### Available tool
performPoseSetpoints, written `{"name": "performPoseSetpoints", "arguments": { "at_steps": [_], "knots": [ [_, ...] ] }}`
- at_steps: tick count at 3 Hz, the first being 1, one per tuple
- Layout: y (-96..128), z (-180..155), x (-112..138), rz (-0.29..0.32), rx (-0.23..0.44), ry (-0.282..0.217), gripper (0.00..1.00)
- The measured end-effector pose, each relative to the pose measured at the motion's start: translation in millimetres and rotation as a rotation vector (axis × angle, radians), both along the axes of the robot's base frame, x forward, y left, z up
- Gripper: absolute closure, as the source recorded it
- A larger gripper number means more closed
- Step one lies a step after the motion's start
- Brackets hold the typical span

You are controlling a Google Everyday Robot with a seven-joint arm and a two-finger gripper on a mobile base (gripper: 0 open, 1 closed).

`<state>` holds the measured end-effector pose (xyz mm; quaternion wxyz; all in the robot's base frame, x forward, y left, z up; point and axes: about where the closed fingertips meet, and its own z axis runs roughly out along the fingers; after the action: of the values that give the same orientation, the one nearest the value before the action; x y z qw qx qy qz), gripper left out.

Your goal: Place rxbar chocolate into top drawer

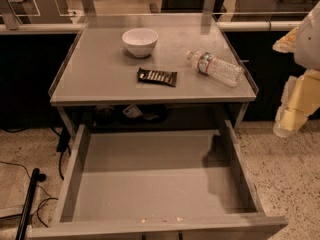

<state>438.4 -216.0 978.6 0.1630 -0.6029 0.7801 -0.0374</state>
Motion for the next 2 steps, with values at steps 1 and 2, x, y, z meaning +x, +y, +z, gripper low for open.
{"name": "performPoseSetpoints", "arguments": {
  "at_steps": [1, 2],
  "knots": [
    [0, 0, 0, 0.0, 0.0, 0.0, 0.0],
    [16, 3, -3, 0.048, 0.0, -0.034, 0.0]
  ]
}}
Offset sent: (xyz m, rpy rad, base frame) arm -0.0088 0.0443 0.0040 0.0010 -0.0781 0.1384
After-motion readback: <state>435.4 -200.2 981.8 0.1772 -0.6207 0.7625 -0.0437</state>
